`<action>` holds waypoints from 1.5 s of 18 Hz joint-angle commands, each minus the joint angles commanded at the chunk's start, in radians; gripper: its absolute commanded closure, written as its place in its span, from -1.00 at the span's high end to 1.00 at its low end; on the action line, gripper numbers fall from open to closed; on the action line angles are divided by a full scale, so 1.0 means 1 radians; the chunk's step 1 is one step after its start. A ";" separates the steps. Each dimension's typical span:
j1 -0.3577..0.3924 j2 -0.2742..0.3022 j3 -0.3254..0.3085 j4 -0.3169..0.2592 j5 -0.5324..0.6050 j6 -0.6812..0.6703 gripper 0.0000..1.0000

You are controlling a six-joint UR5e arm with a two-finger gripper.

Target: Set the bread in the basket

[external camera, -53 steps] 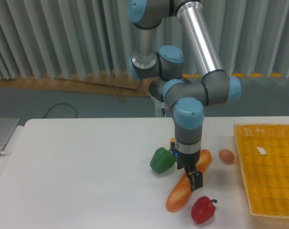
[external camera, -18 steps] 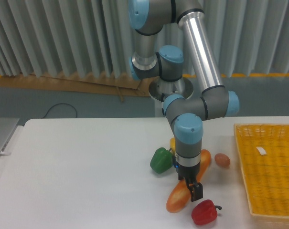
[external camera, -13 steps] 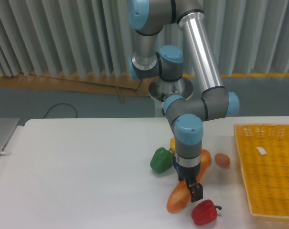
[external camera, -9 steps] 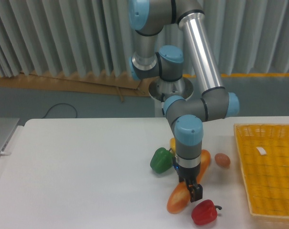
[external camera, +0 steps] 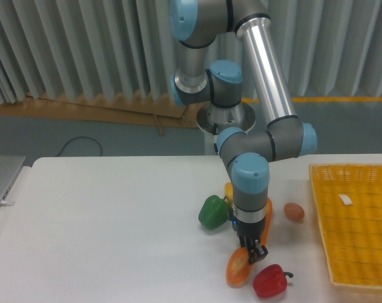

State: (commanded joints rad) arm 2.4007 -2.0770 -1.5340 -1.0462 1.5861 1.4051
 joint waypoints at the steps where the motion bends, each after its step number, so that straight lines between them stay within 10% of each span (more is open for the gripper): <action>1: 0.000 0.003 0.003 -0.002 -0.002 0.003 -0.17; 22: 0.008 0.043 0.003 -0.014 0.002 -0.012 -0.08; 24: 0.006 0.016 0.005 -0.011 0.002 -0.012 0.99; 27: 0.006 -0.018 0.018 -0.003 0.018 -0.008 1.00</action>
State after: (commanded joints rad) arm 2.4068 -2.0953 -1.5157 -1.0493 1.6044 1.3974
